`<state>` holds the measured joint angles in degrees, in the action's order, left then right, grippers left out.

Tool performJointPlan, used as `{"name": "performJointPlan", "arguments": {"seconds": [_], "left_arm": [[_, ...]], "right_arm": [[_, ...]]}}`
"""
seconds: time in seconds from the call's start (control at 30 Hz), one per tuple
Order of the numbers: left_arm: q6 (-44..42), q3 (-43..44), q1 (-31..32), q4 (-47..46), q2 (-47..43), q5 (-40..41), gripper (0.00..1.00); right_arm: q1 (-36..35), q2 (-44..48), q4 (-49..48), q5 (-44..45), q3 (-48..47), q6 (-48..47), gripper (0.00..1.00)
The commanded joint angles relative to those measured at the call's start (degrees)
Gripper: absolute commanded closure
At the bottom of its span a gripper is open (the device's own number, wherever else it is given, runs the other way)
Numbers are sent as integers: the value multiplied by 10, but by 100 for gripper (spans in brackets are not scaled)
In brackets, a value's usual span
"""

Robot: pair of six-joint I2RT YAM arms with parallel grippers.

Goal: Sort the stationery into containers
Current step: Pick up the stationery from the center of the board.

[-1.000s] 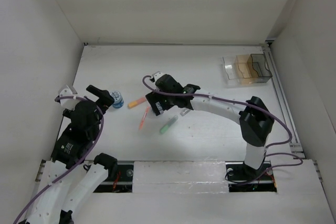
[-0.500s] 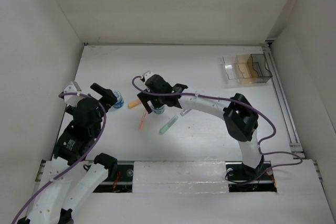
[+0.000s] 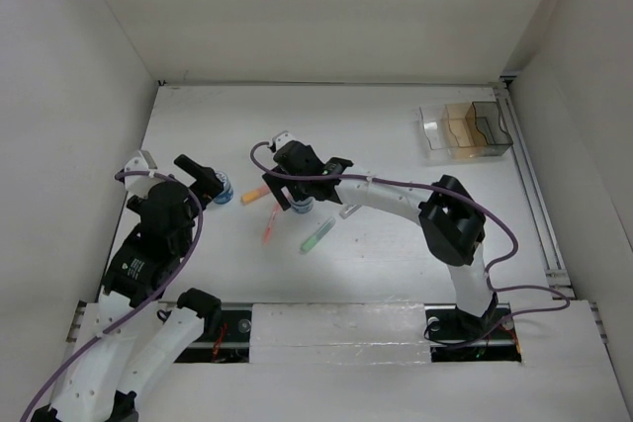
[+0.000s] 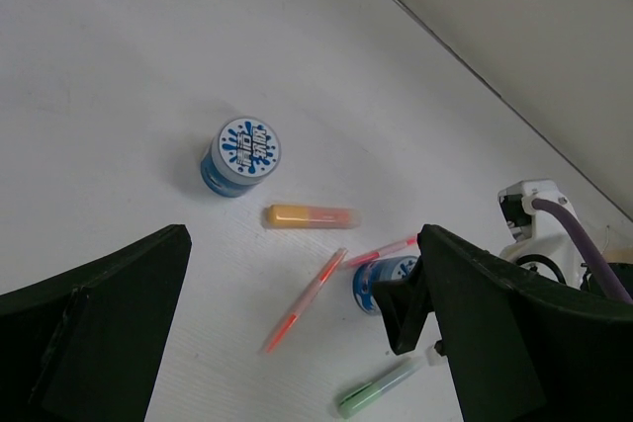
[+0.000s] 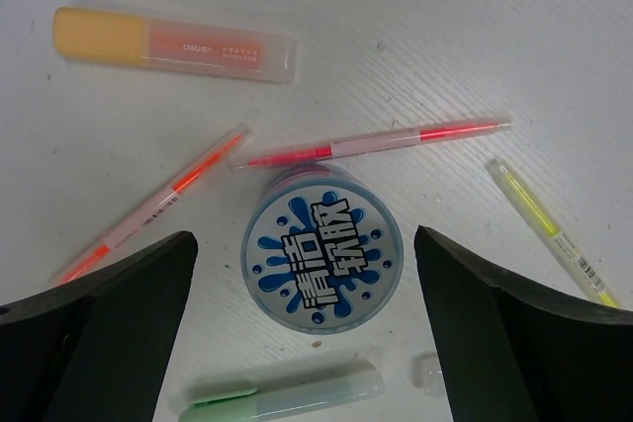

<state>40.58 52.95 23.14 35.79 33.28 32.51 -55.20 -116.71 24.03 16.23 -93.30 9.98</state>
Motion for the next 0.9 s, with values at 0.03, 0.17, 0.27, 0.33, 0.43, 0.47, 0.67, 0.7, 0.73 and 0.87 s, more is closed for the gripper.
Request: {"name": "performJointPlan", "arguments": {"seconds": [0.03, 0.17, 0.27, 0.33, 0.43, 0.47, 0.67, 0.7, 0.73, 0.87], "left_arm": [[-9, 11, -2, -19, 4, -4, 0], [-15, 6, -2, -19, 4, -4, 0], [-15, 6, -2, -19, 4, -10, 0], [-15, 6, -2, -19, 4, -10, 0], [-15, 6, -2, -19, 4, -10, 0], [-15, 6, -2, -19, 4, -10, 0], [-15, 6, -2, -24, 4, -10, 0], [-15, 6, -2, -24, 4, -10, 0], [-15, 6, -2, -24, 4, -10, 0], [-15, 6, -2, -24, 4, -10, 0]], "right_arm": [[-3, -5, -6, 15, -17, -7, 2], [-3, -12, -6, 4, -11, -1, 5], [3, -17, -6, -1, -11, -1, 6], [8, -17, -6, -1, -11, -1, 6], [8, -23, -6, -7, -11, -1, 6], [8, -23, -6, -7, -11, -1, 6], [13, -23, -11, -12, -11, -1, 10], [13, -23, -11, -12, -11, -1, 12], [18, -23, -11, -12, -11, -1, 14], [19, -29, -11, -23, -11, -1, 23]]}}
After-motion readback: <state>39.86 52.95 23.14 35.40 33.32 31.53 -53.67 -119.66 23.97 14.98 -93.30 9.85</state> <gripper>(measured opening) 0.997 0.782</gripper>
